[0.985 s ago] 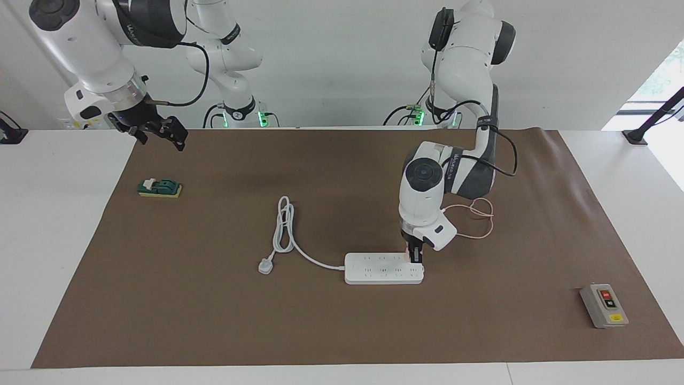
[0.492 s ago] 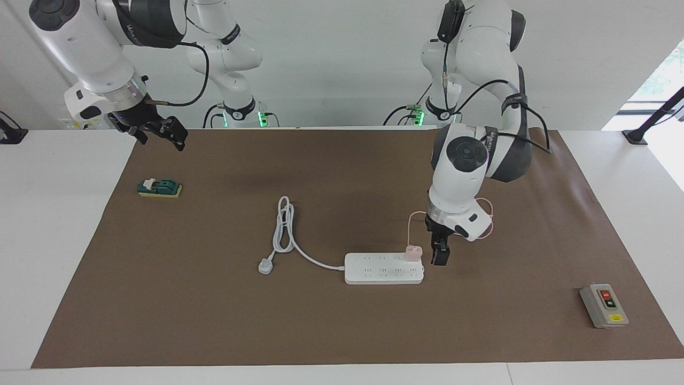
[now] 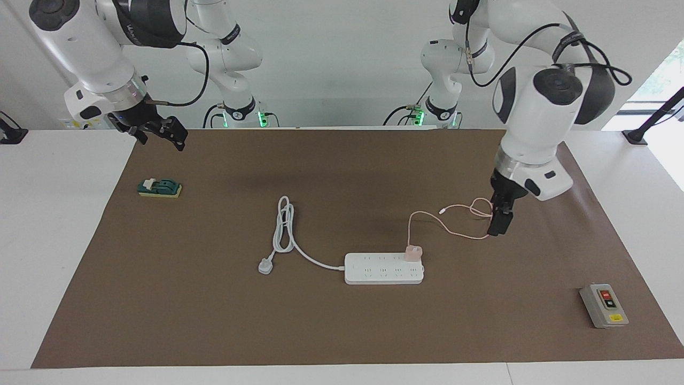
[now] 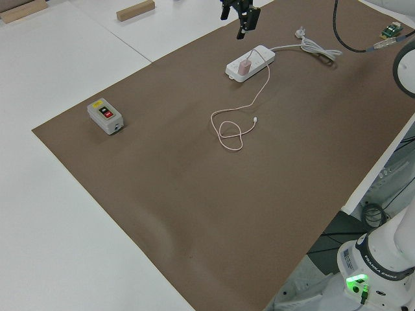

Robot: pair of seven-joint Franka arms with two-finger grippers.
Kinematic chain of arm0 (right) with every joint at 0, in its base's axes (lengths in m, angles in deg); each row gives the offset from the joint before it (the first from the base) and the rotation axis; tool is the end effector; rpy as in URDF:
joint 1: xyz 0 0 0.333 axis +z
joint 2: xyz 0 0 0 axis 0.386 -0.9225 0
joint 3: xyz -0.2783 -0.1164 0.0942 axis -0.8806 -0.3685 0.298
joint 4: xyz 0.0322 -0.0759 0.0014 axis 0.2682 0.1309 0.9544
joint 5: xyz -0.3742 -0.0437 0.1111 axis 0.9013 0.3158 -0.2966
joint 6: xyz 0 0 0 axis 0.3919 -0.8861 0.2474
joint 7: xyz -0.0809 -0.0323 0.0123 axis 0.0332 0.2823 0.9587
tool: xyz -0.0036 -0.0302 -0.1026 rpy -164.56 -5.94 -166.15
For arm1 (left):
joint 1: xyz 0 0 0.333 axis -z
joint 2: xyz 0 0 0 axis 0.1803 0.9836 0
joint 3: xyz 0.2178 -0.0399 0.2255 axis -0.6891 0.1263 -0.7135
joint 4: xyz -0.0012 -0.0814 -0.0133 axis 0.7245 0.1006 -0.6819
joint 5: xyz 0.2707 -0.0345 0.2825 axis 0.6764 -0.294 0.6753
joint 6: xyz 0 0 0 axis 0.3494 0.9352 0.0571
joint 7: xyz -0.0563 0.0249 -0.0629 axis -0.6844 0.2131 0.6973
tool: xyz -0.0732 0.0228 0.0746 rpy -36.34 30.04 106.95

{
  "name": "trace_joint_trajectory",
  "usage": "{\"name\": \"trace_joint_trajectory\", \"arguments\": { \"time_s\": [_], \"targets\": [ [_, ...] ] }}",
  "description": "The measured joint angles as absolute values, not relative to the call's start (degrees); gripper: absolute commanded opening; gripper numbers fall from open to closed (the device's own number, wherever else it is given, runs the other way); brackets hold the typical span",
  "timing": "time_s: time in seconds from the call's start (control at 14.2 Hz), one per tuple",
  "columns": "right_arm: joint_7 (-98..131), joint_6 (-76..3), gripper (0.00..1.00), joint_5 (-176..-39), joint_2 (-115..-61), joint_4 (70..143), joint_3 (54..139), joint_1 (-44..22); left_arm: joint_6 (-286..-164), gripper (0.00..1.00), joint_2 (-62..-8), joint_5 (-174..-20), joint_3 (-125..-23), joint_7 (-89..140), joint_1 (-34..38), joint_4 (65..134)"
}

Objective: Plug charger into power strip

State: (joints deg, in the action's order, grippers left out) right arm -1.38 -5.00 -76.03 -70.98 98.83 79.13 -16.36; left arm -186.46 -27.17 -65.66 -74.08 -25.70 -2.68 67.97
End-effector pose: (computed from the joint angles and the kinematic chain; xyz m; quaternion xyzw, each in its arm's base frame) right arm 0.5322 -0.0361 0.5886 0.9908 -0.1133 -0.0732 0.0096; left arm 0.6505 -0.1040 0.5585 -0.8821 -0.4670 -0.0604 0.0136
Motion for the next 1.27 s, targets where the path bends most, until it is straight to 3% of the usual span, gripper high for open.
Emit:
{"name": "trace_joint_trajectory", "arguments": {
  "time_s": [0.35, 0.84, 1.27],
  "targets": [
    [-1.4, -5.0, 1.00, -76.0, -71.0, 98.8, 79.1, -16.4, -181.6, 1.00, -34.2, -66.1, -74.1, 9.1, -13.9, 67.9],
    [-1.4, -5.0, 1.00, -76.0, -71.0, 98.8, 79.1, -16.4, -168.9, 1.00, -39.8, -68.8, -74.0, 29.1, -18.1, 68.2],
    [-1.4, -5.0, 1.00, -76.0, -71.0, 98.8, 79.1, -16.4, -170.0, 1.00, -42.1, -70.5, -71.0, 34.0, -18.1, 72.6]
  ]
}}
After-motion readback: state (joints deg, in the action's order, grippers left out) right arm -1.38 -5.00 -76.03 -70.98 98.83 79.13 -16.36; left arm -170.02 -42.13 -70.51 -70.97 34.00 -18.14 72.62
